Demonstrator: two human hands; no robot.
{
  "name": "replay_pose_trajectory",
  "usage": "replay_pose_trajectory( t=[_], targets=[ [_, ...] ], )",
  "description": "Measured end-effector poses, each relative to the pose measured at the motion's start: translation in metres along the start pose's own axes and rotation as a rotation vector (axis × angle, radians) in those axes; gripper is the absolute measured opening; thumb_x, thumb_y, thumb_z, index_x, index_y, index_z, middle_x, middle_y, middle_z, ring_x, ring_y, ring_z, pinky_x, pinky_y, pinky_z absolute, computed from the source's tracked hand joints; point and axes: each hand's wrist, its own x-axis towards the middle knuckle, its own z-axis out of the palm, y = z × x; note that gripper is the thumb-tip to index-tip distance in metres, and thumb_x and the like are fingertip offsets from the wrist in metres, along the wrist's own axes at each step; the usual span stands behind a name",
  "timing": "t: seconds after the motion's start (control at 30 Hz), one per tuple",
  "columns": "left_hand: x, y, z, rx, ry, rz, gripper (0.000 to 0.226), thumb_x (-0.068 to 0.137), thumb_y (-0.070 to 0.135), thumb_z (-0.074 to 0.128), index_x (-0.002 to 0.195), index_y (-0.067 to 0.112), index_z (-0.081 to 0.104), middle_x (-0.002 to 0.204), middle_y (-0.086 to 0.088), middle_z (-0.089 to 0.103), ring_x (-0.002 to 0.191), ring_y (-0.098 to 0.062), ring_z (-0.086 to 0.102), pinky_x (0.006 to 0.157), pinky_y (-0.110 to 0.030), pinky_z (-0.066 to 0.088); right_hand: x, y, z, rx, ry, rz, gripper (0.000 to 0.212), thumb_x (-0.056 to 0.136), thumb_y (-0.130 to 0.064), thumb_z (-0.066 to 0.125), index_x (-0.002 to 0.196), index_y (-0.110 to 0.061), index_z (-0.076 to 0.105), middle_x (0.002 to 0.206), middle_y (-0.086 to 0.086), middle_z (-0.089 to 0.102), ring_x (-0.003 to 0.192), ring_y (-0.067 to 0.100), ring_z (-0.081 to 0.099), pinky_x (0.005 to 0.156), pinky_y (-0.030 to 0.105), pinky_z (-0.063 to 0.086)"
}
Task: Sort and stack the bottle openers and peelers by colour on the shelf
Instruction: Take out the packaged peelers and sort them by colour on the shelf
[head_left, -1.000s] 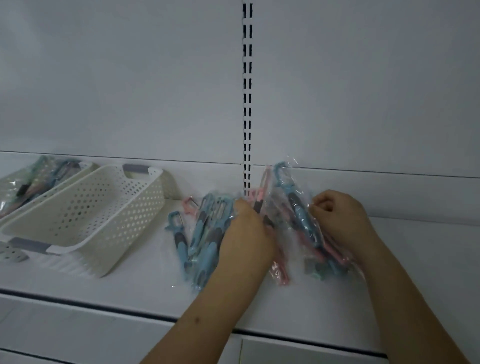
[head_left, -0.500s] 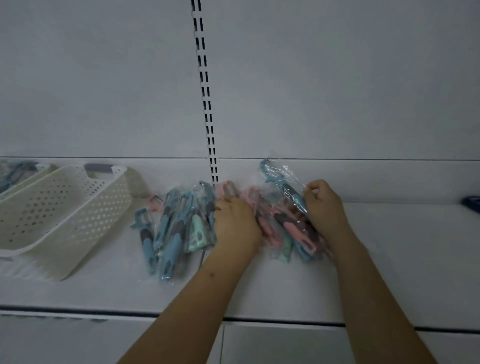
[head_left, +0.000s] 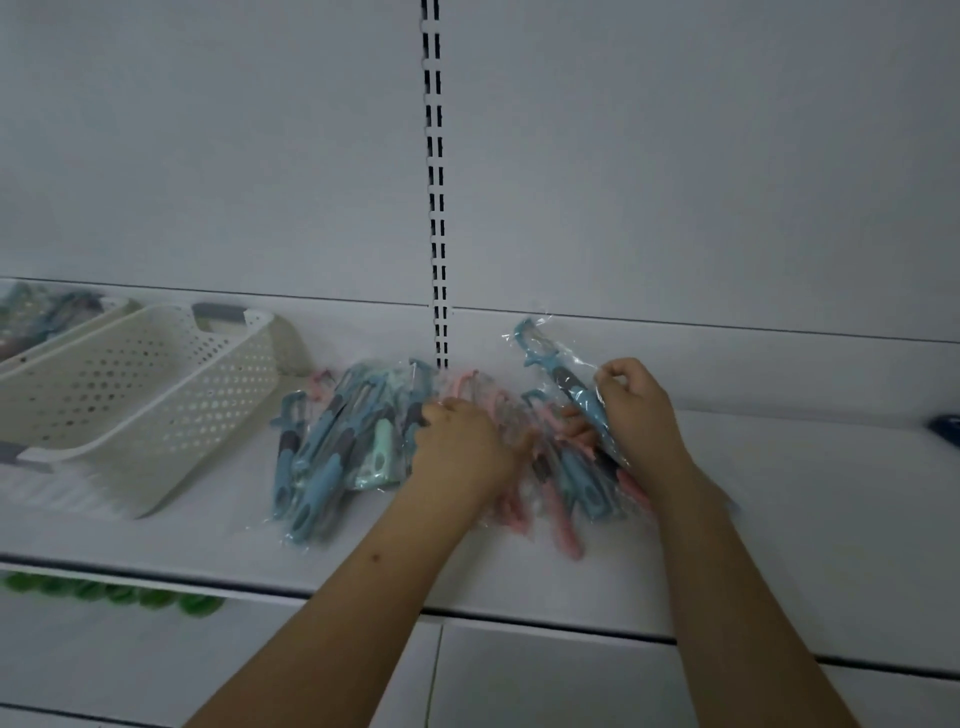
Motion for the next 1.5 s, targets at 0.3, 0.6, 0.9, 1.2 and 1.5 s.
replay_pose_trajectory(
  t=[0.3,0.6,0.9,1.2,1.5],
  targets=[
    [-0.006,0.01,0.011,0.088,-0.066,0.011,0.108,0.081,0.024,0.076,0.153,0.002,-0.001,0.15,-0.027,0.013,0.135,-0.046,0.028,0.106,-0.047,0.04,-0.002,0.004,-0.031,-0.298,0.109,-0.104,0.006,0.097,-0.027,0.049,0.093,-0.032,0.051,0.084,0.009,0.071,0.061,0.02,0.064,0.058,0.031,0.049],
    [0.001,-0.024,-0.012,-0.402,-0.015,0.111,0.037,0.08,0.02,0.074,0.103,0.01,0.046,0.094,-0.002,0.055,0.079,-0.018,0.053,0.054,-0.025,0.035,-0.022,0.006,-0.028,-0.711,0.134,-0.386,0.015,0.091,-0.03,0.062,0.103,-0.023,0.057,0.104,-0.007,0.055,0.097,0.013,0.05,0.081,0.031,0.046],
    [-0.005,-0.016,0.008,-1.256,-0.092,0.073,0.05,0.076,0.024,0.085,0.116,0.023,0.055,0.11,-0.003,0.07,0.095,-0.022,0.071,0.082,-0.038,0.059,-0.051,-0.01,-0.026,-1.186,-0.117,-0.241,0.027,0.089,-0.05,0.061,0.101,-0.027,0.055,0.091,-0.009,0.057,0.081,0.013,0.054,0.06,0.027,0.036],
    [-0.016,-0.02,0.014,-1.39,-0.028,0.275,0.042,0.082,0.009,0.078,0.117,0.015,0.054,0.103,-0.007,0.074,0.094,-0.026,0.073,0.085,-0.038,0.059,-0.053,-0.014,-0.037,-1.179,-0.067,-0.217,0.023,0.091,-0.038,0.057,0.075,-0.022,0.051,0.072,-0.004,0.056,0.068,0.017,0.052,0.055,0.03,0.032],
    [-0.025,-0.024,0.012,-1.203,-0.113,0.38,0.065,0.07,0.019,0.086,0.12,0.028,0.046,0.106,0.012,0.072,0.099,-0.009,0.071,0.086,-0.027,0.056,-0.055,-0.034,-0.011,-0.216,-0.163,-0.203,0.006,0.085,-0.021,0.075,0.083,-0.02,0.069,0.077,-0.001,0.073,0.074,0.016,0.071,0.071,0.033,0.059]
  ],
)
